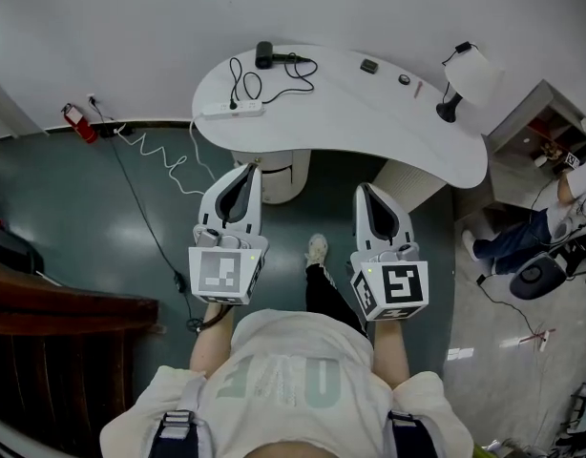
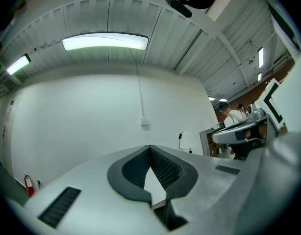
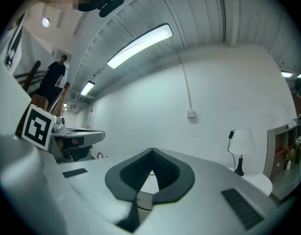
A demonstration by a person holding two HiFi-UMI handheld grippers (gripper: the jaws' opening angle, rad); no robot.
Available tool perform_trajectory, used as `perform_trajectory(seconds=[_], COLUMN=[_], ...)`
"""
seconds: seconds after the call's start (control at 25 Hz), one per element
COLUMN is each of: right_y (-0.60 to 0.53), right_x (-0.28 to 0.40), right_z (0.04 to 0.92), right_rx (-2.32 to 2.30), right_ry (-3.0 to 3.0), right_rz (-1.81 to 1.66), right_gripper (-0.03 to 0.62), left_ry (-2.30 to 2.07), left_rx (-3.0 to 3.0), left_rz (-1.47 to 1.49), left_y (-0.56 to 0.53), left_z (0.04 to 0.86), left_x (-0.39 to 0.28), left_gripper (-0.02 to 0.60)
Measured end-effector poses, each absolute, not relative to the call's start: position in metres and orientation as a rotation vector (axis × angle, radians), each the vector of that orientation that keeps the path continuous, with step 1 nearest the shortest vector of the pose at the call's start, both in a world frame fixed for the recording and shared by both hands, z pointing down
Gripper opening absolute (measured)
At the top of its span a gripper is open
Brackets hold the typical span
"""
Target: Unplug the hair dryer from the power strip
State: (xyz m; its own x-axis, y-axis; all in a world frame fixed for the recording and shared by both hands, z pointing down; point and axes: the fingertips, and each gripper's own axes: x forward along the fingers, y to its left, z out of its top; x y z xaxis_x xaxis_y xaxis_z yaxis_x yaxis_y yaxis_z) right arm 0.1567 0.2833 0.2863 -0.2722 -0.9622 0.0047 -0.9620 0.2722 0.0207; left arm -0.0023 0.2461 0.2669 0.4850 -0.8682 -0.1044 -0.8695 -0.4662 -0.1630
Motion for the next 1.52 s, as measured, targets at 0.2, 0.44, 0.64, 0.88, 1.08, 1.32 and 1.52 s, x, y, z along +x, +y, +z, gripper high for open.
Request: perform_trajectory(seconds=[0.2,0.44,0.64,0.88,1.08,1.32,1.52], right_y=[0.221,0.114,0.021,-0.064,-0.098,-0.128,-0.149], right_x=[0.169,0.186,0.195,0.192,0.180,0.165,0.162], right_z=[0.282,0.271,0.256,0.245,0.250,0.237,0.239], right_rx=[1.851,1.774,1.684,1.541,1.498,1.535,1.538], right_ry=[-2.511,-2.572,-2.623,-2.680,-2.727,-2.732,-2.711], right_rz=[-0.094,-0.102,-0.147,-0.215,-0.132,-0.203,-0.160], right_gripper=[0.000,0.000,0.000,0.000,0.000,0.000,-0.001], left_ry=[1.494,1.533,1.524,1.511,1.481,1.427,1.452], left_rx=[-2.521,-2.498,-2.464,-2.501,-2.553,-2.574,-2.560], left_rz=[0.025,0.038,0.152,0.184,0.156,0.133,0.128], left_y=[0.192,0.098,0.013,-0.074,-0.113,-0.149,-0.172], left_z=[0.264,0.244,0.218,0.209,0.217,0.214,0.212], left_x=[0.019,0.048,0.073,0.102,0.114,0.113,0.098], left_gripper=[0.005,0.005,0.005,0.005,0.005,0.005,0.005])
